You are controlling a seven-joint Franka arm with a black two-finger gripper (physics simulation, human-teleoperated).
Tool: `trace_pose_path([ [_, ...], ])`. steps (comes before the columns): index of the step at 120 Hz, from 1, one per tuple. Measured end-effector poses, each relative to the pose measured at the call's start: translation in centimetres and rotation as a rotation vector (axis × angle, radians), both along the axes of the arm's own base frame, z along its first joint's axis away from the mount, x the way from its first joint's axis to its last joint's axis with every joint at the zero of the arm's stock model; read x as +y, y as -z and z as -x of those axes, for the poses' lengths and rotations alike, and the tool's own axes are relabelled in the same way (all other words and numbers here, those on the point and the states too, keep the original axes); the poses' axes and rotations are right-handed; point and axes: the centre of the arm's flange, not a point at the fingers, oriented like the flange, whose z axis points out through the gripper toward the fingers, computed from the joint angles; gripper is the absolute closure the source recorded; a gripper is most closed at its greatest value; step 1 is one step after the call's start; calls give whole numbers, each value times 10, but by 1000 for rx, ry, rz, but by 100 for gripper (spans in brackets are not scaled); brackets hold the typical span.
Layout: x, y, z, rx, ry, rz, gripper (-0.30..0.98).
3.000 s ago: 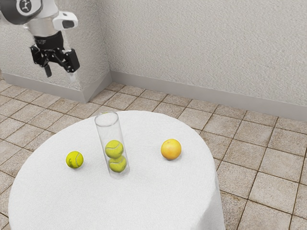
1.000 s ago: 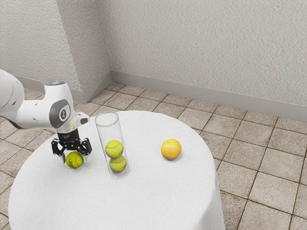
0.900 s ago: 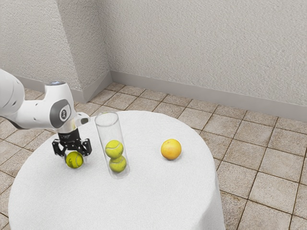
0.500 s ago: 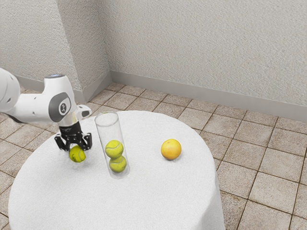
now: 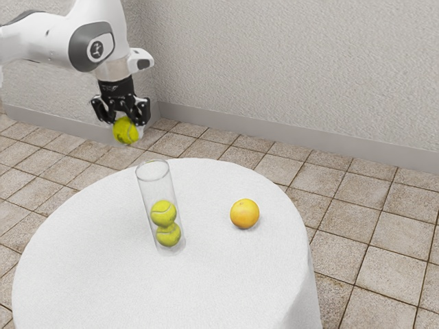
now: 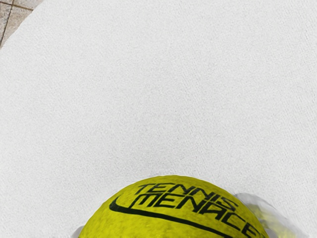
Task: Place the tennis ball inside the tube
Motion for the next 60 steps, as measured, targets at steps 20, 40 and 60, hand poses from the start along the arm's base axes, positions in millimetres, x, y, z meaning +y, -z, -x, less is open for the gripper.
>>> trace_pose_path([
  [20, -49, -11, 2, 49, 0, -2, 55],
  [40, -66, -2, 18, 104, -52, 13, 55],
  [60, -72, 17, 32, 141, -117, 30, 55],
])
